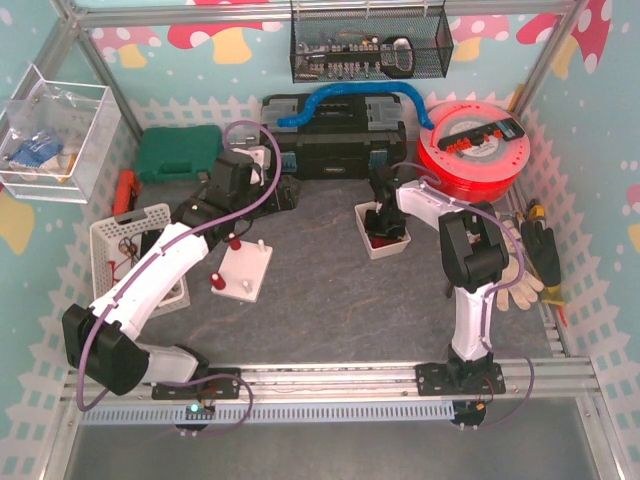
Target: Install the large spring
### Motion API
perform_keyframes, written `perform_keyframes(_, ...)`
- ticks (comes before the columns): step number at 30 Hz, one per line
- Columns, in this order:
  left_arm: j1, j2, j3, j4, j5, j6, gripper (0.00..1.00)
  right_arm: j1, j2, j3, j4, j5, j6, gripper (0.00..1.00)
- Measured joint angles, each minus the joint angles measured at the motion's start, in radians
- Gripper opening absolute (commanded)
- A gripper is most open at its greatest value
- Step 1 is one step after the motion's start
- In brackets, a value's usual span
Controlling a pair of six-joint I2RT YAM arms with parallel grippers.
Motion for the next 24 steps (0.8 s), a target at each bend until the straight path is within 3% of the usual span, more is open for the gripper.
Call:
perform_keyframes(5, 0.000, 0.000, 0.001, -0.005, -0.021, 0.000, 0.99, 0.000, 0.000, -0.004, 0.041, 0.019, 0.000, 0.18)
perform_keyframes(14, 0.000, -0.001, 0.011, -0.021, -0.063, -0.047, 0.99, 0.005, -0.053, -0.061, 0.132, 0.043, -0.057, 0.11)
perform_keyframes(24, 0.001, -0.056, -0.006, -0.063, -0.077, -0.150, 0.98, 0.005, -0.359, -0.219, 0.278, 0.047, -0.161, 0.08)
